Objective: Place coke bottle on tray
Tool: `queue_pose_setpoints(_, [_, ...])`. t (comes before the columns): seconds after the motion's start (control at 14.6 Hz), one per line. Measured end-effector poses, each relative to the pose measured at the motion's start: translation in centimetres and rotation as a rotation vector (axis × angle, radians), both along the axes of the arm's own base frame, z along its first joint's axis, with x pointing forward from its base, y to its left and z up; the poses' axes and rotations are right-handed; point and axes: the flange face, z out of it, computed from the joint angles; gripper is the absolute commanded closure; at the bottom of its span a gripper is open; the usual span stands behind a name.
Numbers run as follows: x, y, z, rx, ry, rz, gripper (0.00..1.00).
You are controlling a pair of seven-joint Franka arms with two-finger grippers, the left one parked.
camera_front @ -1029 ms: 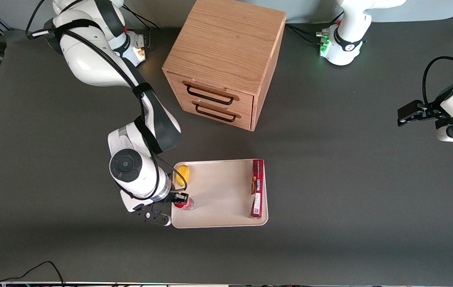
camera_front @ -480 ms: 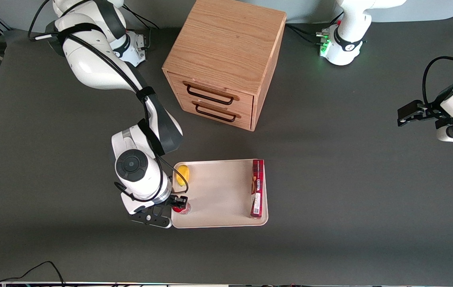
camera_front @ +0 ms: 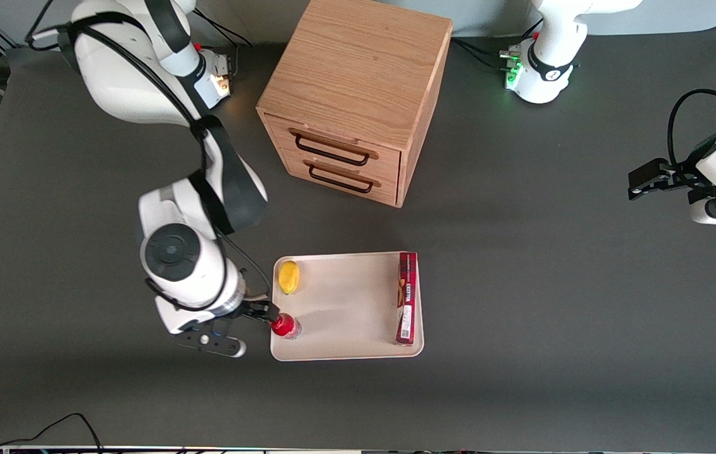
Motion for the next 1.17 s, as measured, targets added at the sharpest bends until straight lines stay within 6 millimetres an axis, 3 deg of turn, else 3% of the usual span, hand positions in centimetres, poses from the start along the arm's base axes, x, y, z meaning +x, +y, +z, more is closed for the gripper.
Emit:
queue_pose_setpoints(0.27, [-1.4,-7.3,7.3,0.001,0.027,0.012,0.0])
queue_pose_setpoints(0.55, [-5.7,-15.4,12.9,0.018,0.053,0.1,0.0])
queue_pose_setpoints(0.69, [-8.1,-18.5,14.7,0.056,0.061,0.102,0.0])
queue_pose_setpoints(0.82, [-10.2,-20.1,16.2,0.073,0.055,0.094,0.0])
queue_pose_setpoints(1.17, [-13.5,-20.9,17.9,0.065,0.089,0.106,0.0])
